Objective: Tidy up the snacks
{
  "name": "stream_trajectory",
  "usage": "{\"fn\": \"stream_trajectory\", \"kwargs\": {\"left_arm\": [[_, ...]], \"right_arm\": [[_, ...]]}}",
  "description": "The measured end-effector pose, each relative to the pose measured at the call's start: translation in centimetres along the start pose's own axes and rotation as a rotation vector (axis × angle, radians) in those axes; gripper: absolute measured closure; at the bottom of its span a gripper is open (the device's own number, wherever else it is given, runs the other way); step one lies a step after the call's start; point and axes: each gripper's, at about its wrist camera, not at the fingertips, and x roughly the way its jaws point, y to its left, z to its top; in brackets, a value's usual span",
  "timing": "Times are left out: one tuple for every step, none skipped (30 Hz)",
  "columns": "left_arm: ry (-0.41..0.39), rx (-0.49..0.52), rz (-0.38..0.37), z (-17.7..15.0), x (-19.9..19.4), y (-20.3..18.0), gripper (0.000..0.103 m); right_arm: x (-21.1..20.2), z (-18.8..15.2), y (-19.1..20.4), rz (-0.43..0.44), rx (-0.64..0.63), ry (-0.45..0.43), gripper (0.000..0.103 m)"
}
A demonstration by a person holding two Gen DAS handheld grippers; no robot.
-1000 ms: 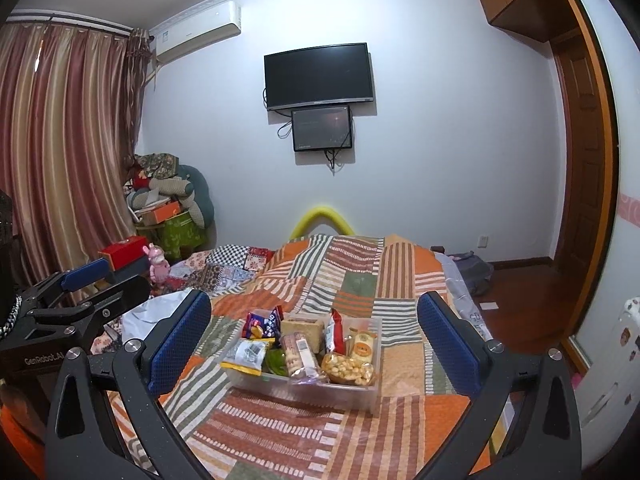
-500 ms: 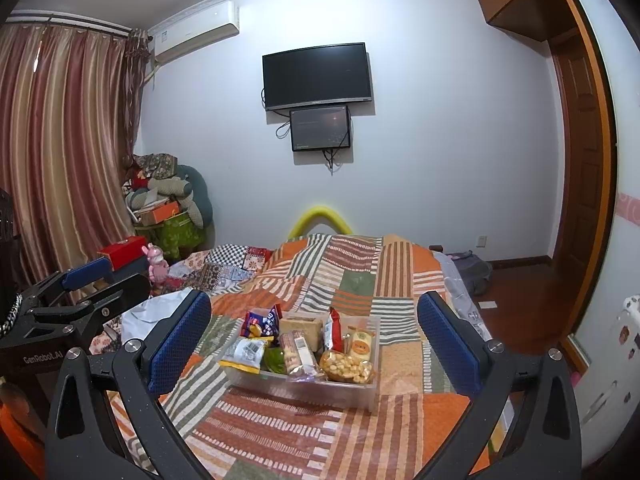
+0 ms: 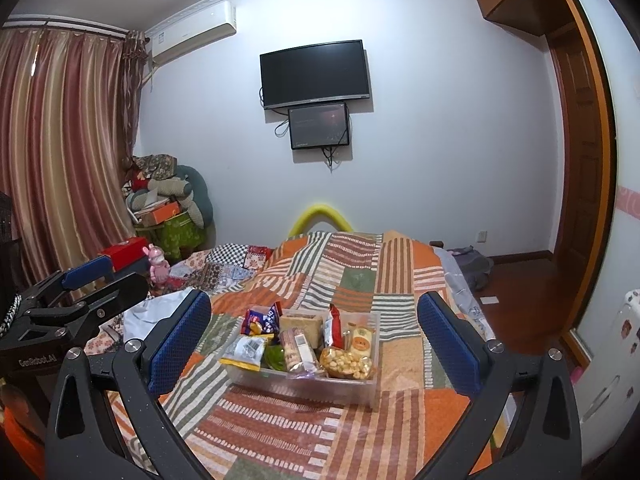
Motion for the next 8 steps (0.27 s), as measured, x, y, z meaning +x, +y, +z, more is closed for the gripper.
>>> {"fn": "stream_trajectory", "kwargs": {"left_arm": [[0.0, 0.001, 0.002, -0.03, -0.01, -0.06, 0.001], [0.0, 0.004, 0.003, -0.06, -0.02, -0.12, 0.001], [0.002, 0.007, 0.003, -0.11, -0.01, -0.19, 0.001], [0.004, 0.008, 0.001, -0.15, 0.0, -0.23, 0.001], [0.006, 0.007, -0.001, -0.18, 0.03, -0.24, 0.001], [0.008, 0.005, -0.004, -0.23, 0.05, -0.21, 0.001], [0.011, 0.002, -0.006, -0.27, 0.09, -0.18, 0.001], [0.013, 0.001, -0.005, -0.29, 0.14, -0.13, 0.001]], "right_arm": [[0.05, -0.06, 0.04, 0.0, 0.001, 0.001, 0.0], [0.13, -0.12, 0.07, 0.002, 0.003, 0.004, 0.0], [0.19, -0.16, 0.06, 0.004, 0.005, 0.007, 0.0], [0.2, -0.25, 0.02, 0.005, 0.008, 0.009, 0.0], [0.23, -0.27, 0.07, 0.006, 0.009, 0.01, 0.0], [0.24, -0.29, 0.1, 0.007, 0.01, 0.012, 0.0], [0.29, -0.29, 0.09, 0.007, 0.011, 0.013, 0.0], [0.29, -0.31, 0.09, 0.008, 0.011, 0.014, 0.0]]}}
